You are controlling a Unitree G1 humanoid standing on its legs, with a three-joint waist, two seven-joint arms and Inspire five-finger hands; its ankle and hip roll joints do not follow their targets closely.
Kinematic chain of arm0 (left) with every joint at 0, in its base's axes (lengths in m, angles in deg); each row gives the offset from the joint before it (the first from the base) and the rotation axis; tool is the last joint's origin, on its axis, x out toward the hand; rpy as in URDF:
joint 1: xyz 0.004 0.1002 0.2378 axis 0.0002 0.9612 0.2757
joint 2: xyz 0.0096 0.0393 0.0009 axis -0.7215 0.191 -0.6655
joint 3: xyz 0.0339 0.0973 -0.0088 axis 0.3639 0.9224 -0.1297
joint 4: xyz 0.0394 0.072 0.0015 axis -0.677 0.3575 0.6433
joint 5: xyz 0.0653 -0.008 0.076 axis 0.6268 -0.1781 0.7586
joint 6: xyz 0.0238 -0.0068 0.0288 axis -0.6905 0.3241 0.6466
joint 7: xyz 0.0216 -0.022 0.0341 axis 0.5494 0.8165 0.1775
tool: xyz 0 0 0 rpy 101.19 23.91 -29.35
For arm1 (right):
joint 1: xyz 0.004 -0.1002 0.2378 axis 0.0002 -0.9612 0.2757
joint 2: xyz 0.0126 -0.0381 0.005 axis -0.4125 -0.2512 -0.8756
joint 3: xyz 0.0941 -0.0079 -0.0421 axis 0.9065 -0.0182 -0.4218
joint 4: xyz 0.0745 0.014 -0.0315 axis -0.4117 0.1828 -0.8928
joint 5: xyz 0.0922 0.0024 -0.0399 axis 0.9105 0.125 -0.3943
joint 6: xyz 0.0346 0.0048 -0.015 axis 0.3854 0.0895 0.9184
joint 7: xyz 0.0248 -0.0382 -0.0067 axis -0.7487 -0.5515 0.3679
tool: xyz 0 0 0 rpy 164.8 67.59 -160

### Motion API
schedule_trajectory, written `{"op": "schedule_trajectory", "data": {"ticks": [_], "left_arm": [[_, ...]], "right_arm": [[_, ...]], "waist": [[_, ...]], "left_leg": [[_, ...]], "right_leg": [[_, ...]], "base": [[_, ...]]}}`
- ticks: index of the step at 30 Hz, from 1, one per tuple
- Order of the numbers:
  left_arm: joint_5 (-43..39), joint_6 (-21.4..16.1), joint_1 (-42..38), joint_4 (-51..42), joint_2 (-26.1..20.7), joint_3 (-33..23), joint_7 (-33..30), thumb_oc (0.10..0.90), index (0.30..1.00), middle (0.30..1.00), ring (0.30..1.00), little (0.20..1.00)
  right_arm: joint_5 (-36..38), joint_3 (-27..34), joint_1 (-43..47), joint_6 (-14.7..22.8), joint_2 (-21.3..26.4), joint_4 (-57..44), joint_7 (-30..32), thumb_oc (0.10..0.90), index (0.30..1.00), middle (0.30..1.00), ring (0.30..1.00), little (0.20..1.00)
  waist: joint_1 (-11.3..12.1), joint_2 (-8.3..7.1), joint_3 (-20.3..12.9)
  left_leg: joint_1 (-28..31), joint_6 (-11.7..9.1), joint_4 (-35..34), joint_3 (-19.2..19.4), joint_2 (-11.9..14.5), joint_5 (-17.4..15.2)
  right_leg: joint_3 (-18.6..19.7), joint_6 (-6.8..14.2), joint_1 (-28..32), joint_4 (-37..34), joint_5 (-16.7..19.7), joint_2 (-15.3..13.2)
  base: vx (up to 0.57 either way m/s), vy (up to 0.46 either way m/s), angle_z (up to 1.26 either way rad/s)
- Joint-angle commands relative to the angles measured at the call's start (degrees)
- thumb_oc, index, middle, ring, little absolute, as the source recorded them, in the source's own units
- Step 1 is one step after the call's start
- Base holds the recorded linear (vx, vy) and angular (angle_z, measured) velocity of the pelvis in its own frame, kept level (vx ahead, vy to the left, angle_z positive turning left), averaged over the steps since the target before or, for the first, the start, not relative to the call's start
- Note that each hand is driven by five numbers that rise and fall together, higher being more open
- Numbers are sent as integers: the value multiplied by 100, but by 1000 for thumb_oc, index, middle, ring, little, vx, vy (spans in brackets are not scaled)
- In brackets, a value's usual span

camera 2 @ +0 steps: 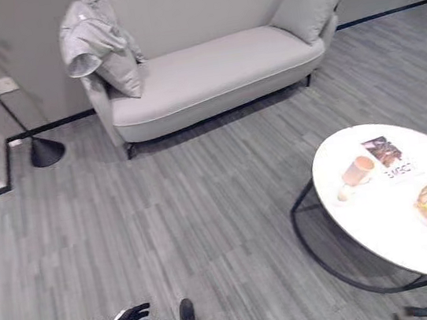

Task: Hang the clothes on the sofa on the clothes rack.

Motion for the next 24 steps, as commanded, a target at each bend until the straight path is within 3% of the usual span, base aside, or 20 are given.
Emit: {"op": "schedule_trajectory", "data": {"ticks": [1,3,4,5,6,7,8,10,11,12,13,15,16,18,21,23,24], "left_arm": [[535,73,456,243,1,185,-48,800,900,900,900,900],[535,73,456,243,1,185,-48,800,900,900,900,900],[707,127,343,268,-22,337,-77,800,900,900,900,900],[781,158,288,241,-53,422,-163,800,900,900,900,900],[865,171,236,230,-81,452,-181,800,900,900,900,900],[908,156,204,195,-94,486,-202,800,900,900,900,900],[913,134,179,171,-93,505,-237,800,900,900,900,900],[953,108,178,158,-68,536,-276,800,900,900,900,900],[939,98,192,161,-55,526,-265,800,900,900,900,900],[939,98,192,161,-54,526,-265,800,900,900,900,900],[933,84,221,249,-27,475,-244,800,900,900,900,900],[964,85,245,362,4,401,-215,800,900,900,900,900],[943,89,270,479,52,312,-217,800,900,900,900,900],[953,81,347,522,88,248,-209,800,900,900,900,900],[986,59,439,613,177,245,-176,800,900,900,900,900],[998,67,453,579,222,308,-218,800,900,900,900,900],[998,67,453,579,220,307,-218,800,900,900,900,900]], "right_arm": [[-278,-104,-25,37,135,-157,-117,800,900,900,900,900],[-278,-104,-25,37,135,-157,-117,800,900,900,900,900],[-448,-133,254,14,257,-255,-60,800,900,900,900,900],[-503,-136,324,-3,301,-436,35,800,900,900,900,900],[-545,-163,361,-3,314,-547,70,800,900,900,900,900],[-512,-137,360,18,312,-668,127,800,900,900,900,900],[-420,-75,376,37,343,-776,162,800,900,900,900,900],[-103,88,387,80,376,-953,152,800,900,900,900,900],[29,148,382,88,385,-987,126,800,900,900,900,900],[29,148,382,88,386,-987,126,800,900,900,900,900],[394,363,343,103,372,-940,97,800,900,900,900,900],[664,584,275,107,335,-861,95,800,900,900,900,900],[859,760,250,112,301,-786,102,800,900,900,900,900],[1040,919,197,132,285,-694,76,800,900,900,900,900],[959,949,138,112,321,-407,61,800,900,900,900,900],[751,812,119,67,365,-248,69,800,900,900,900,900],[751,812,120,68,362,-247,68,800,900,900,900,900]], "waist": [[230,197,-275],[230,197,-275],[172,163,-148],[-22,343,-9],[-94,468,49],[-178,548,126],[-283,621,201],[-494,670,308],[-570,676,337],[-573,682,336],[-745,560,402],[-914,482,408],[-1012,541,415],[-1099,571,344],[-1145,589,162],[-1113,717,81],[-1125,698,73]], "left_leg": [[-1077,-416,199,-125,322,606],[-1077,-416,199,-125,322,606],[-588,-34,246,10,-53,77],[-72,123,137,-119,-120,-121],[155,172,45,-202,-99,-237],[350,179,15,-298,-93,-339],[545,156,-3,-390,-76,-435],[881,64,-14,-507,-56,-656],[980,15,-14,-552,-34,-728],[980,14,-14,-555,-28,-728],[1304,-141,-14,-706,-77,-1001],[1600,-249,-14,-878,-98,-1258],[1857,-307,-14,-946,-13,-1473],[2082,-380,-14,-1045,46,-1635],[2322,-413,-14,-1252,206,-1793],[2344,-539,106,-1307,504,-1447],[2329,-537,100,-1323,486,-1428]], "right_leg": [[-11,130,-78,31,257,198],[-10,130,-79,31,257,198],[-240,576,-871,2376,1722,-276],[-431,560,-1454,3483,2349,-472],[-541,492,-1870,3996,2257,-557],[-709,395,-2182,4146,1909,-628],[-869,314,-2472,4046,1613,-655],[-1177,232,-2757,3105,1304,-668],[-1252,238,-2769,2500,1345,-628],[-1259,237,-2761,2487,1352,-622],[-1248,370,-2865,754,1654,-546],[-996,569,-3084,-354,2014,-452],[-881,672,-3261,-753,2251,-370],[-850,737,-3406,-834,2318,-376],[-865,637,-3181,-824,2549,-337],[-908,536,-3012,-840,2523,-103],[-912,537,-3022,-843,2531,-126]], "base": [[0,0,-8],[208,137,-4],[590,419,0],[725,489,-27],[411,242,-24],[380,96,21],[381,-10,67],[405,-120,61],[250,-113,42],[425,-264,60],[510,-291,42],[631,-280,27],[574,-175,41],[558,-168,57],[495,-234,67],[394,-255,69],[420,-289,54]]}}
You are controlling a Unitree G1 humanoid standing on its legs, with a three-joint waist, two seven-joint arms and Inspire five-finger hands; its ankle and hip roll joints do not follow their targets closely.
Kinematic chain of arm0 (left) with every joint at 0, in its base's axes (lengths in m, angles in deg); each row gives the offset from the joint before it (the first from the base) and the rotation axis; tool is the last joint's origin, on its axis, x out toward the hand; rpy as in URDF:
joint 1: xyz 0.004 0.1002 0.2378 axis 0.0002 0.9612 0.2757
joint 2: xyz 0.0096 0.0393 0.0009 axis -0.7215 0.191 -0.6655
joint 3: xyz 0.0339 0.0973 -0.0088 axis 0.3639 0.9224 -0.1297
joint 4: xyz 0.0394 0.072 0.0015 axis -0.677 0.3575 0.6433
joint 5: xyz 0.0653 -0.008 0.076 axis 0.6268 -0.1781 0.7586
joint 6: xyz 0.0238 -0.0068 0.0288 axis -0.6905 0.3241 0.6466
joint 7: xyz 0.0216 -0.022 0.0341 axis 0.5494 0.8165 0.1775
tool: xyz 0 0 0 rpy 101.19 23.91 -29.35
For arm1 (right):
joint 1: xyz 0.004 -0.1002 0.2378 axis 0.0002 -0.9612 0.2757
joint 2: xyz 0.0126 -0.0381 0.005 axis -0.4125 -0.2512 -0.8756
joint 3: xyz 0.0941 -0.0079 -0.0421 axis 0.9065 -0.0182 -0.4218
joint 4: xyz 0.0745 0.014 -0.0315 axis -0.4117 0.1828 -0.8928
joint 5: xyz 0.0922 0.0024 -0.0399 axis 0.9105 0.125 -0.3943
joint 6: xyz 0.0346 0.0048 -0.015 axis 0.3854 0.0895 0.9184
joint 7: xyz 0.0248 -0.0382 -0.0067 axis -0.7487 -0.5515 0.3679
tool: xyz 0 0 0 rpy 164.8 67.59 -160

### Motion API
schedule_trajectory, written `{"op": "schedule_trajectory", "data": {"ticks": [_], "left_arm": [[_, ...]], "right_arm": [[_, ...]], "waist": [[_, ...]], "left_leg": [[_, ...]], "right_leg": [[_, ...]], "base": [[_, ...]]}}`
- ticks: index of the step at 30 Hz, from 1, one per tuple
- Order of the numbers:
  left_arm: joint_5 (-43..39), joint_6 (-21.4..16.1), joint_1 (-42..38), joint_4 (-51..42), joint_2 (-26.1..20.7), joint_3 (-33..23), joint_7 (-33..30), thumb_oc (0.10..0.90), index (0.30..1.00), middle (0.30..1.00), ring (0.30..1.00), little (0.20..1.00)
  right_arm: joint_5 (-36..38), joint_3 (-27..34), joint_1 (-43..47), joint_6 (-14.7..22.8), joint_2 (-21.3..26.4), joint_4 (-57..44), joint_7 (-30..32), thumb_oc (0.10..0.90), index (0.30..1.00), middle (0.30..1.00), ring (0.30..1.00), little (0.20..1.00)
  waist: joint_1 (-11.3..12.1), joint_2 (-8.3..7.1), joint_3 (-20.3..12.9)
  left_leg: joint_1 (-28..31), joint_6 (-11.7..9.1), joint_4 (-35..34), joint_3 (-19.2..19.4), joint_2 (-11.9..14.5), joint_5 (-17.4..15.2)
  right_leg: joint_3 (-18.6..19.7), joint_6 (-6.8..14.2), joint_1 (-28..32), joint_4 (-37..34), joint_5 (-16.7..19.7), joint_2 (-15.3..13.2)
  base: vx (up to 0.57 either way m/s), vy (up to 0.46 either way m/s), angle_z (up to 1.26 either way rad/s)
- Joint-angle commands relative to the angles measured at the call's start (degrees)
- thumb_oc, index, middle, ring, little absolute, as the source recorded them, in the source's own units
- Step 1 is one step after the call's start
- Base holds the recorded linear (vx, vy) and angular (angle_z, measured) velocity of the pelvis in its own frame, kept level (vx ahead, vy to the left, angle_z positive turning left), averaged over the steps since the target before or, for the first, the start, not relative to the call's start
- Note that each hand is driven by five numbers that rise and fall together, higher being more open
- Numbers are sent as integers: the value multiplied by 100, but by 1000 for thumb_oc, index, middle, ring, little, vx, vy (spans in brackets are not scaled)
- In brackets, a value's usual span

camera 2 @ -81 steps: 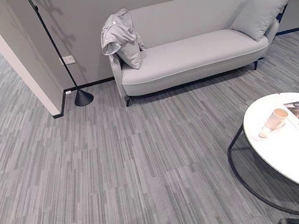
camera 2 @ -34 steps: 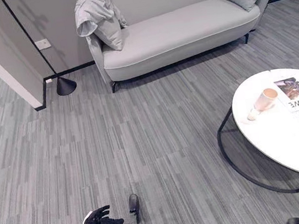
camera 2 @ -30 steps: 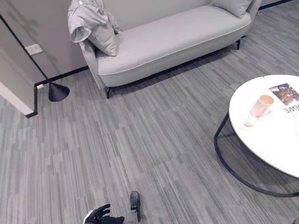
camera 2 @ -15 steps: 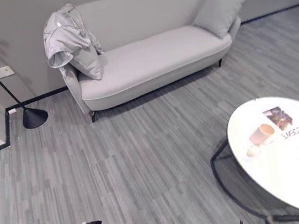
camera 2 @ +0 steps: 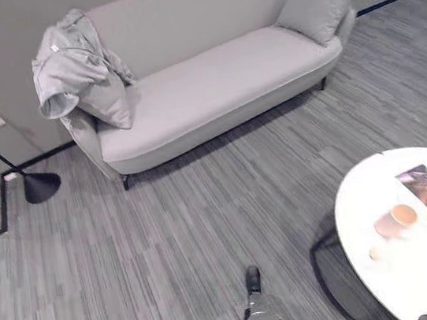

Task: Hang the clothes on the sofa on the clothes rack.

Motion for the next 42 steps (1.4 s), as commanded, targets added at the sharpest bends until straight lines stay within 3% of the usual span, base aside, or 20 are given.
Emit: {"op": "schedule_trajectory", "data": {"ticks": [1,4,5,7,9,12,14,16,19,21,22,25,29,33,35,36,39,40,41,42], "left_arm": [[218,-181,-244,-227,-71,169,15,800,900,900,900,900],[254,-185,-273,-252,-107,214,-12,800,900,900,900,900],[277,-228,-371,-359,-189,257,-39,800,900,900,900,900],[211,-262,-501,-546,-282,273,-201,800,900,900,900,900],[53,-278,-538,-693,-315,216,-315,800,900,900,900,900],[-461,-299,-414,-727,-247,-45,-340,800,900,900,900,900],[-747,-260,-364,-611,-151,-201,-325,800,900,900,900,900],[-1090,-215,-263,-544,-76,-432,-199,800,900,900,900,900],[-1246,-223,-223,-479,-65,-562,-178,800,900,900,900,900],[-1285,-214,-213,-456,-58,-587,-164,800,900,900,900,900],[-1435,-191,-161,-385,-25,-682,-107,800,900,900,900,900],[-1441,-121,-86,-359,-37,-734,-54,800,900,900,900,900],[-858,-104,-159,-394,-149,-426,-117,800,900,900,900,900],[-508,-163,-364,-586,-326,-44,-101,800,900,900,900,900],[-546,-110,-457,-576,-335,9,-199,800,900,900,900,900],[-547,-109,-462,-574,-333,11,-200,800,900,900,900,900],[-664,-26,-313,-434,-213,-49,-429,800,900,900,900,900],[-674,-42,-238,-415,-212,-36,-496,800,900,900,900,900],[-674,-43,-239,-414,-208,-36,-498,800,900,900,900,900],[-626,-55,-184,-408,-216,-17,-548,800,900,900,900,900]], "right_arm": [[-247,-469,237,171,163,4,46,800,900,900,900,900],[-441,-675,339,207,243,-168,32,800,900,900,900,900],[-900,-921,449,198,347,-282,61,800,900,900,900,900],[-1107,-1000,550,165,464,-385,162,800,900,900,900,900],[-1097,-963,597,139,538,-367,257,800,900,900,900,900],[-692,-792,521,169,545,-295,241,800,900,900,900,900],[-404,-722,480,211,456,-299,249,800,900,900,900,900],[-545,-848,401,187,349,-290,233,800,900,900,900,900],[-735,-1014,387,185,258,-335,190,800,900,900,900,900],[-779,-1045,369,179,243,-349,175,800,900,900,900,900],[-932,-1164,302,161,196,-370,111,800,900,900,900,900],[-870,-1058,222,134,165,-332,43,800,900,900,900,900],[-740,-845,146,109,185,-173,39,800,900,900,900,900],[-616,-670,-6,130,91,-27,55,800,900,900,900,900],[-132,-278,44,162,71,-55,250,800,900,900,900,900],[-128,-276,46,162,72,-55,252,800,900,900,900,900],[544,277,140,350,65,-376,882,800,900,900,900,900],[633,400,237,438,43,-732,1204,800,900,900,900,900],[631,399,231,429,43,-748,1214,800,900,900,900,900],[674,480,215,506,76,-1075,1376,800,900,900,900,900]], "waist": [[195,-199,-252],[260,-243,-255],[392,-342,-103],[520,-519,121],[647,-617,250],[850,-588,251],[901,-578,196],[1019,-528,108],[1153,-511,72],[1183,-503,63],[1264,-468,35],[1242,-427,-134],[1139,-501,-321],[1083,-804,-424],[968,-849,-327],[975,-856,-326],[765,-693,-156],[659,-518,-65],[664,-524,-67],[559,-423,-5]], "left_leg": [[-216,149,274,-35,-352,282],[-458,-21,1002,28,-285,657],[-1071,-176,2391,238,-122,1181],[-1717,-170,3712,486,86,1562],[-2186,-81,4049,1060,375,1515],[-2782,-32,3489,1576,256,1113],[-3028,-201,2610,2020,532,1028],[-3129,-264,999,2406,541,1440],[-3137,-314,127,2294,484,1876],[-3151,-332,-105,2242,517,1961],[-3270,-360,-202,2287,844,2220],[-3026,-405,-189,2418,1114,2394],[-2973,-379,19,2496,1004,2274],[-2952,-88,51,2449,353,1738],[-2813,249,22,2379,-115,1328],[-2811,260,17,2389,-131,1322],[-2252,660,-268,2361,-623,944],[-1992,745,-346,2311,-645,738],[-1999,747,-342,2317,-652,730],[-1842,720,-360,2284,-620,643]], "right_leg": [[87,290,178,-793,394,52],[-6,141,445,-793,211,177],[-57,-116,852,-793,-58,248],[-147,-309,1184,-793,-239,188],[-192,-399,1407,-793,-466,171],[-264,-337,1668,-793,-758,159],[-433,-210,1941,-793,-1095,110],[-635,-105,2284,-793,-1323,106],[-708,-47,2581,-793,-1426,115],[-695,-33,2685,-793,-1458,96],[-677,-6,2913,-793,-1486,77],[-535,77,3177,-793,-1576,69],[-452,185,3198,-780,-1481,-216],[-441,471,2933,-42,-1012,-911],[-362,495,2303,1259,-346,-1349],[-345,508,2284,1285,-353,-1370],[-212,673,1806,2710,685,-1777],[-315,695,1340,3294,642,-1838],[-296,694,1310,3335,618,-1853],[-323,570,994,3401,249,-1736]], "base": [[384,-268,41],[393,-296,10],[251,-310,-17],[268,-389,0],[215,-277,31],[259,-97,26],[352,-17,29],[429,61,29],[343,92,54],[285,115,7],[350,147,-4],[436,169,-26],[268,192,-30],[361,313,8],[271,350,49],[231,362,57],[297,393,55],[303,327,52],[334,230,15],[235,82,0]]}}
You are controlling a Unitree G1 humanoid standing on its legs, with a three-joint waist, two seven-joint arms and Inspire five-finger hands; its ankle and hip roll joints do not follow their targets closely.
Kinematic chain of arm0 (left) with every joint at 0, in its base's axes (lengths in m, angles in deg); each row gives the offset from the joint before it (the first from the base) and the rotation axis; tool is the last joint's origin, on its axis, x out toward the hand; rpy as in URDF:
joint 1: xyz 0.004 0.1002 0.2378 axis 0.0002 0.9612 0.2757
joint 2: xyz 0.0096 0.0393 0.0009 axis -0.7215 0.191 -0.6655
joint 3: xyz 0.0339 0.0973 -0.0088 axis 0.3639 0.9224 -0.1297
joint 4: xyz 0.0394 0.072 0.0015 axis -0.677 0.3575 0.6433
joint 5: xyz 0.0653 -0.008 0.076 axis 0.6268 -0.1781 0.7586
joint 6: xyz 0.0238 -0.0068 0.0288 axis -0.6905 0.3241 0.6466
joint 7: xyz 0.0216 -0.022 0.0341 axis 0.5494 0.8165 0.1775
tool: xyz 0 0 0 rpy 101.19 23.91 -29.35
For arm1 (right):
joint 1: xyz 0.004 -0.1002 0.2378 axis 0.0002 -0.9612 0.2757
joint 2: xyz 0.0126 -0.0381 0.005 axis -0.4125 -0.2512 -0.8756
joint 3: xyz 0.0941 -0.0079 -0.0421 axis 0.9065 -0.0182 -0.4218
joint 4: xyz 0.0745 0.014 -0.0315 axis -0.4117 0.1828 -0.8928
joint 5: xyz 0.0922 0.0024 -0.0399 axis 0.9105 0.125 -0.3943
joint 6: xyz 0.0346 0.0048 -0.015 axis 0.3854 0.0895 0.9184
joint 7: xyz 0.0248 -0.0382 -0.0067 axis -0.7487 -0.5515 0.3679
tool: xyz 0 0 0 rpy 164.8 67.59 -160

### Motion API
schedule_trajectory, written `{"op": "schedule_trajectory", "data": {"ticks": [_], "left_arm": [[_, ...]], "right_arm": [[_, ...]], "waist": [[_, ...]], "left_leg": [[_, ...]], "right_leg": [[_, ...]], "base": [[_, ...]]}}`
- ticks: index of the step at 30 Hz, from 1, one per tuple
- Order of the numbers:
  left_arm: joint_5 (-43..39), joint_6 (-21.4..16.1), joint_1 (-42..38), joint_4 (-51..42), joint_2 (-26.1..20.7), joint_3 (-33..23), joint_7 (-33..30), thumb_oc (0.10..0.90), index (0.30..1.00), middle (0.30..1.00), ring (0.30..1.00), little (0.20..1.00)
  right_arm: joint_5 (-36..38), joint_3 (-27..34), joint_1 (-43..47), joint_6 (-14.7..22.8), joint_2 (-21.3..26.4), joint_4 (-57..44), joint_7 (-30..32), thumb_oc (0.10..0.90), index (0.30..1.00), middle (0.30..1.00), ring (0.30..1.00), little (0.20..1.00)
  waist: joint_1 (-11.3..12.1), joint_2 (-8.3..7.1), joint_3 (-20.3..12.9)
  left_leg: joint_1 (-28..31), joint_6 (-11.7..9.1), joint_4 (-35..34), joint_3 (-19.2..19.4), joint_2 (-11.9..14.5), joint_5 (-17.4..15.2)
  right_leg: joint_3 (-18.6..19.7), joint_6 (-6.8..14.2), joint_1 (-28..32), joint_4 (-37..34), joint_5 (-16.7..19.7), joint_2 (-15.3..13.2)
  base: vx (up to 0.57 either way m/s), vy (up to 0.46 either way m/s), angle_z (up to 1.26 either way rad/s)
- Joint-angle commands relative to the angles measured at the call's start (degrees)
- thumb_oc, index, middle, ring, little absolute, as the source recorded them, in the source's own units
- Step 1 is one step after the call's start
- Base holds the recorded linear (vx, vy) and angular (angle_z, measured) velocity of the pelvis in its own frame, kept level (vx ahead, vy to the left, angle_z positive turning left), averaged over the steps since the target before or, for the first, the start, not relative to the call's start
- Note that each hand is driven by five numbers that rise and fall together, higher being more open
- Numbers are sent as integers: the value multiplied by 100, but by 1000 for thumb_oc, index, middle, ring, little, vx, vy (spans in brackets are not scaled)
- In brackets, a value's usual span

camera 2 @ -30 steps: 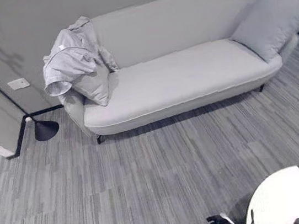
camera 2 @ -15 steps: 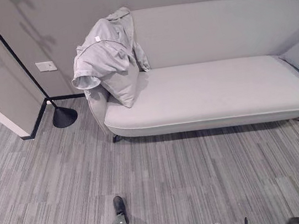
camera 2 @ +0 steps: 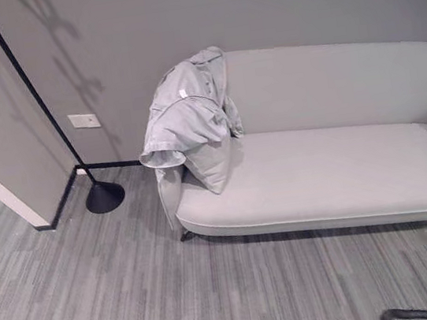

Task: Hang the clothes on the sofa on the clothes rack.

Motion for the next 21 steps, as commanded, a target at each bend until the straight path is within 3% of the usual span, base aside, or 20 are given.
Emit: {"op": "schedule_trajectory", "data": {"ticks": [1,3,4,6,7,8,9,10,14,21], "left_arm": [[-13,-83,62,-51,58,-240,-169,800,900,900,900,900],[169,-104,144,-73,51,-165,-159,800,900,900,900,900],[230,-119,162,-89,61,-156,-143,800,900,900,900,900],[415,-150,174,-63,97,-110,-169,800,900,900,900,900],[417,-150,178,-62,99,-103,-170,800,900,900,900,900],[568,-199,115,-45,101,-109,-214,800,900,900,900,900],[568,-199,115,-44,100,-108,-214,800,900,900,900,900],[669,-240,42,-136,93,-77,-259,800,900,900,900,900],[616,-266,56,-247,184,-126,-369,800,900,900,900,900],[860,-289,-6,-550,351,113,-222,800,900,900,900,900]], "right_arm": [[326,192,167,365,252,-904,675,800,900,900,900,900],[555,542,110,515,452,-1715,1032,800,900,900,900,900],[517,686,13,551,523,-2124,1186,800,900,900,900,900],[437,1036,-168,641,629,-2949,1547,800,900,900,900,900],[429,1043,-188,627,625,-2974,1553,800,900,900,900,900],[421,1451,-306,774,691,-3542,1920,800,900,900,900,900],[421,1452,-307,772,690,-3545,1921,800,900,900,900,900],[248,1697,-430,908,762,-4007,2180,800,900,900,900,900],[-387,1795,-546,935,989,-4596,2320,800,900,900,900,900],[-790,1711,-521,1165,1358,-5668,1845,800,900,900,900,900]], "waist": [[-282,269,450],[-443,329,567],[-497,343,608],[-720,315,646],[-711,329,663],[-909,266,683],[-906,265,680],[-1026,262,677],[-1001,254,434],[-889,340,162]], "left_leg": [[246,-457,38,-129,495,-357],[491,-545,38,-202,491,-499],[503,-583,38,-170,519,-426],[757,-723,38,-405,493,-601],[786,-728,38,-401,510,-611],[957,-823,38,-637,507,-754],[953,-823,38,-635,506,-753],[1099,-845,38,-845,519,-856],[1254,-921,38,-1069,702,-821],[1342,-1175,156,-1189,1121,-625]], "right_leg": [[-462,-263,-401,-858,501,303],[-501,-347,-703,-1523,169,599],[-600,-466,-739,-2120,199,726],[-122,-440,-879,-3392,205,1198],[-130,-442,-829,-3438,225,1221],[653,-298,-1025,-4172,440,1511],[655,-298,-1026,-4178,446,1512],[1049,-255,-1072,-4417,583,1624],[860,-363,-671,-4435,489,1672],[459,-577,-96,-4767,219,1973]], "base": [[344,75,-8],[279,-54,21],[259,-174,17],[262,-174,25],[372,-193,63],[250,-134,61],[417,-245,83],[222,-156,71],[265,-242,85],[179,-187,27]]}}
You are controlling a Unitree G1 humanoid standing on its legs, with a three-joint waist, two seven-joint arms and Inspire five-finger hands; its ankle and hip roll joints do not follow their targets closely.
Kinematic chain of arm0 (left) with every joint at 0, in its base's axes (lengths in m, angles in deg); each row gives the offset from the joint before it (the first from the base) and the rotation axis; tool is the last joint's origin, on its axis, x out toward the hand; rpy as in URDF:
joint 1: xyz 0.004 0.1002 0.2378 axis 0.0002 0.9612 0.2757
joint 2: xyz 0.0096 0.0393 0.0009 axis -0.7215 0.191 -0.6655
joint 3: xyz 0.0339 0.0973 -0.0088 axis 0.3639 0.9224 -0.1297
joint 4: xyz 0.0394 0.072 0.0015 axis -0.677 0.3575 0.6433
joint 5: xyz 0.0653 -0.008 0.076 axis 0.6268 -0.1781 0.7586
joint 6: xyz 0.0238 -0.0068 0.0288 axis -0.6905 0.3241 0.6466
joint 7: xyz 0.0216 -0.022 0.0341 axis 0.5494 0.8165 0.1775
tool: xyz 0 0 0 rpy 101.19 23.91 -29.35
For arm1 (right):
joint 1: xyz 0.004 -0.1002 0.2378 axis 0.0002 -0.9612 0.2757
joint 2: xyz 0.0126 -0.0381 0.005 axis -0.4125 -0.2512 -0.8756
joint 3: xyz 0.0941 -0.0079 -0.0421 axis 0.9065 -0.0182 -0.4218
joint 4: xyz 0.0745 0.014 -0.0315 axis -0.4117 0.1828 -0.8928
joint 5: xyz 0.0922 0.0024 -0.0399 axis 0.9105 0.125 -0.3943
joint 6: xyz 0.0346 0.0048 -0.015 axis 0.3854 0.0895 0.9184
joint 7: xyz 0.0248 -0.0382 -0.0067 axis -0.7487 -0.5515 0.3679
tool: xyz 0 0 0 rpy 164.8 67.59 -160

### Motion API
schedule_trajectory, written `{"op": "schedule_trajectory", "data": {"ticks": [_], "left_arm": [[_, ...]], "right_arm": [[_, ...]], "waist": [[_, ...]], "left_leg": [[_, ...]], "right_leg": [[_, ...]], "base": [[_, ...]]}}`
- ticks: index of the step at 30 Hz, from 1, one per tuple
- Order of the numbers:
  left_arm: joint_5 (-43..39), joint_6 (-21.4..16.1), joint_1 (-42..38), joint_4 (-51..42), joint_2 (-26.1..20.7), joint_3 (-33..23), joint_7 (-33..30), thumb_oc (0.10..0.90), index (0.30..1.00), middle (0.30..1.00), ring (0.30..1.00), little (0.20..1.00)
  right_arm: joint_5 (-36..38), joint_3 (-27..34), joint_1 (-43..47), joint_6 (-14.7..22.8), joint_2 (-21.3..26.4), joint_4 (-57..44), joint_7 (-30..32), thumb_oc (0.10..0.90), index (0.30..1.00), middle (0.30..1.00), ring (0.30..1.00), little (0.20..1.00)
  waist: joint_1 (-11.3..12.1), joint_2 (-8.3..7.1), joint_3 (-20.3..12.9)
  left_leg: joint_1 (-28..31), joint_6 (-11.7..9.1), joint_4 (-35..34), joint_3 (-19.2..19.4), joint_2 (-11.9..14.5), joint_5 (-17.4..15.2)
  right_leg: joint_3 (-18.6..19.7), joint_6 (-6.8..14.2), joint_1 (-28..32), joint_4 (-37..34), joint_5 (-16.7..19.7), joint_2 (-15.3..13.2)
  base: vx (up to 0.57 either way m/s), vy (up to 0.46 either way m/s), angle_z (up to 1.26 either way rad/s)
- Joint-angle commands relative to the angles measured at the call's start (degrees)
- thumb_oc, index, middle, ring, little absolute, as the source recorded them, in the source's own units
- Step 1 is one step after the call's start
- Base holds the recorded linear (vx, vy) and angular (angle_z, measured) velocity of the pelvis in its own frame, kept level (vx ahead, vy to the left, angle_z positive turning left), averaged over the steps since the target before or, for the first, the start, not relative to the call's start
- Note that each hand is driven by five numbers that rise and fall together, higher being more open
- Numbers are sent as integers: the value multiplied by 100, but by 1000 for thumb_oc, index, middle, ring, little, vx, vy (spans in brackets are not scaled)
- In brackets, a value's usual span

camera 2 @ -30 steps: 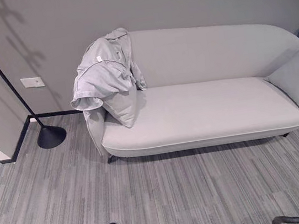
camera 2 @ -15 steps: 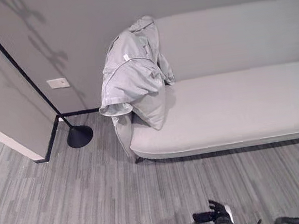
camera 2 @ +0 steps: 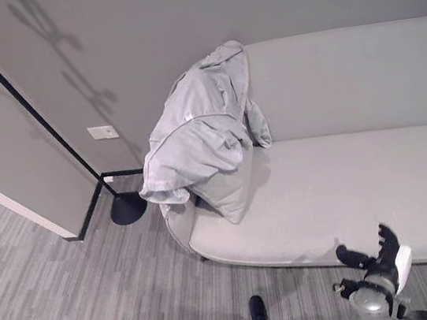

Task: Hang the clothes on the sofa on the clothes rack.

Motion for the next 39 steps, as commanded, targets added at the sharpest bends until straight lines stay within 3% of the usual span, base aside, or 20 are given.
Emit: {"op": "schedule_trajectory", "data": {"ticks": [1,7,8,11,12,14,15,20,25,30,39], "left_arm": [[432,-331,-534,-405,-72,240,144,800,900,900,900,900],[127,-343,-448,-423,-77,-125,277,800,900,900,900,900],[44,-324,-432,-355,-38,-209,271,800,900,900,900,900],[23,-274,-405,-232,31,-304,296,800,900,900,900,900],[88,-249,-375,-206,55,-303,302,800,900,900,900,900],[199,-245,-366,-236,44,-307,329,800,900,900,900,900],[257,-254,-338,-260,43,-296,350,800,900,900,900,900],[290,-250,-83,-268,9,-440,504,800,900,900,900,900],[269,-246,54,-192,-58,-649,575,800,900,900,900,900],[354,-253,9,-188,-80,-551,524,800,900,900,900,900],[382,-279,7,-265,-151,-432,499,800,900,900,900,900]], "right_arm": [[-364,24,313,752,266,-856,-302,800,900,900,900,900],[-336,8,209,910,422,-1614,-807,800,900,900,900,900],[-320,32,158,934,404,-1767,-848,800,900,900,900,900],[-267,245,-107,965,286,-2215,-908,800,900,900,900,900],[-220,343,-247,985,247,-2332,-921,800,900,900,900,900],[-179,514,-395,981,203,-2471,-931,800,900,900,900,900],[-140,600,-475,977,195,-2535,-957,800,900,900,900,900],[167,655,-500,1034,100,-2411,-1122,800,900,900,900,900],[265,537,-295,1138,92,-2267,-1304,800,900,900,900,900],[-133,284,123,1063,274,-1939,-996,800,900,900,900,900],[127,171,535,1067,337,-1455,-934,800,900,900,900,900]], "waist": [[64,-345,-57],[210,-402,-40],[188,-426,-51],[22,-477,-93],[-62,-451,-110],[-207,-445,-88],[-230,-401,-98],[-155,-314,-177],[-59,-346,-184],[58,-373,-188],[231,-381,-200]], "left_leg": [[63,-97,-30,156,167,-151],[-127,-314,453,149,602,229],[-147,-335,454,329,712,301],[-268,-399,471,1393,1148,617],[-180,-539,419,1888,1326,625],[-260,-617,386,2720,1524,835],[-294,-727,369,2915,1622,960],[-319,-876,200,2764,1572,1166],[-174,-853,63,2823,1490,1123],[-171,-839,56,2814,1469,1095],[-200,-828,3,2708,1408,1101]], "right_leg": [[136,554,146,222,-291,-206],[-172,360,475,193,-611,-34],[-249,348,505,199,-669,-38],[-620,339,595,198,-802,-96],[-744,387,714,169,-938,-87],[-1018,358,704,194,-951,-133],[-1071,339,730,192,-1011,-97],[-1125,347,873,104,-1062,-68],[-1167,365,967,100,-1076,-120],[-1171,375,962,104,-1048,-142],[-1269,399,972,103,-1030,-188]], "base": [[119,-170,35],[65,-133,25],[-2,-64,28],[-3,-74,57],[-18,-52,93],[-62,-46,114],[-17,-11,98],[51,34,37],[22,32,7],[1,7,0],[8,-3,6]]}}
